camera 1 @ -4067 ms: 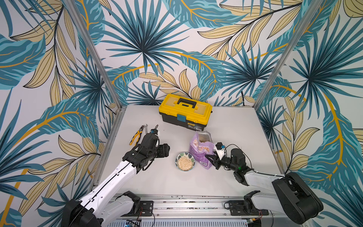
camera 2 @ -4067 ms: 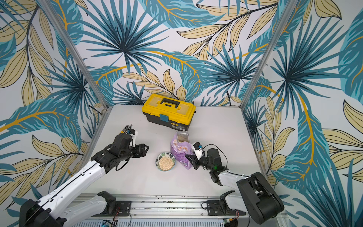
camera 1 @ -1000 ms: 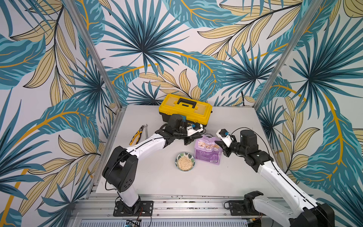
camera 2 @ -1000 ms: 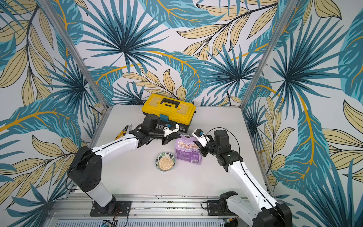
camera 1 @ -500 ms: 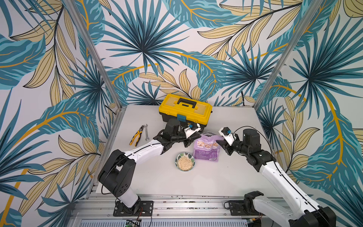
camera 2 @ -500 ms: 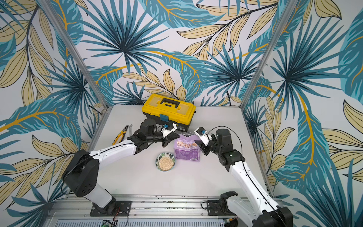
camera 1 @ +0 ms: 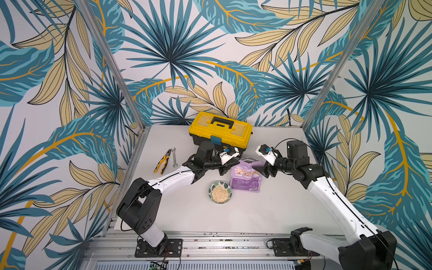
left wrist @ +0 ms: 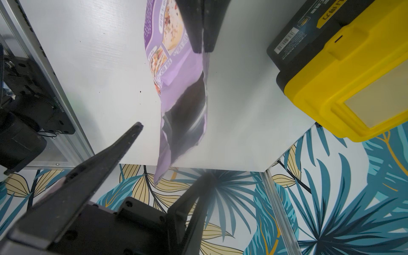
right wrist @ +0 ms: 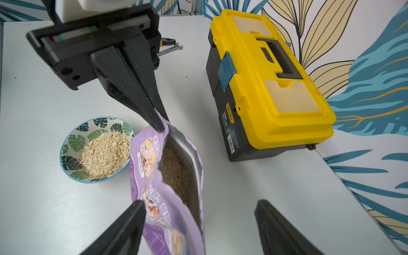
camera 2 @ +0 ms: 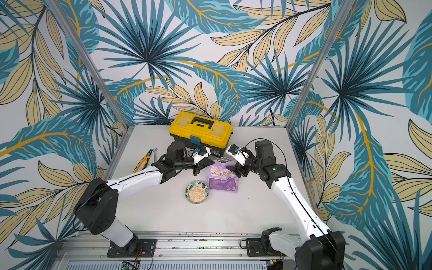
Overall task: Pour the oats into the breakfast bowl
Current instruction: Close the oats bag at the center of the board.
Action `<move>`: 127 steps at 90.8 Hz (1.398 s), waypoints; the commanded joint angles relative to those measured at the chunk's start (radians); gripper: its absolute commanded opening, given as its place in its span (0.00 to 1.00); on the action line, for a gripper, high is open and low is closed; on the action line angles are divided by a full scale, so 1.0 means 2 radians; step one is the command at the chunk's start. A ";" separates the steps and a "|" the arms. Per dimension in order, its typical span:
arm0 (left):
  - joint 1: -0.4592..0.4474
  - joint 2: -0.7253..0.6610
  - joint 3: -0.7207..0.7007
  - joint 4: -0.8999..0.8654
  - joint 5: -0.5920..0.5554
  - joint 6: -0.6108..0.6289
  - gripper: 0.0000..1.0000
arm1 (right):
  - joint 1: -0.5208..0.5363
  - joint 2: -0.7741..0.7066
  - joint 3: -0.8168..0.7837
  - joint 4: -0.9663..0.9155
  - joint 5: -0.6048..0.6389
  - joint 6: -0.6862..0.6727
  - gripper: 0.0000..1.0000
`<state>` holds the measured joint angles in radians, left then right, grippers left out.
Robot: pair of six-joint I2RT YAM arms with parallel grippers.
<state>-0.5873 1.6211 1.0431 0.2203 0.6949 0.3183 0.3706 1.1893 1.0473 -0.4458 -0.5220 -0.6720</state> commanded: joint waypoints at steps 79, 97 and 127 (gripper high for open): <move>0.001 0.004 0.037 0.016 0.035 0.027 0.00 | 0.026 0.101 0.083 -0.125 0.025 -0.063 0.00; 0.002 0.000 0.022 0.025 0.035 0.023 0.08 | 0.025 0.084 0.077 -0.114 0.013 -0.043 0.00; -0.005 0.036 0.052 0.044 0.067 0.020 0.46 | 0.034 0.081 0.071 -0.097 -0.018 -0.034 0.00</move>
<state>-0.5900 1.6611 1.0992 0.2668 0.7841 0.3611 0.4274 1.3781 1.2041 -0.6785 -0.5026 -0.7677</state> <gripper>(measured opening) 0.431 0.078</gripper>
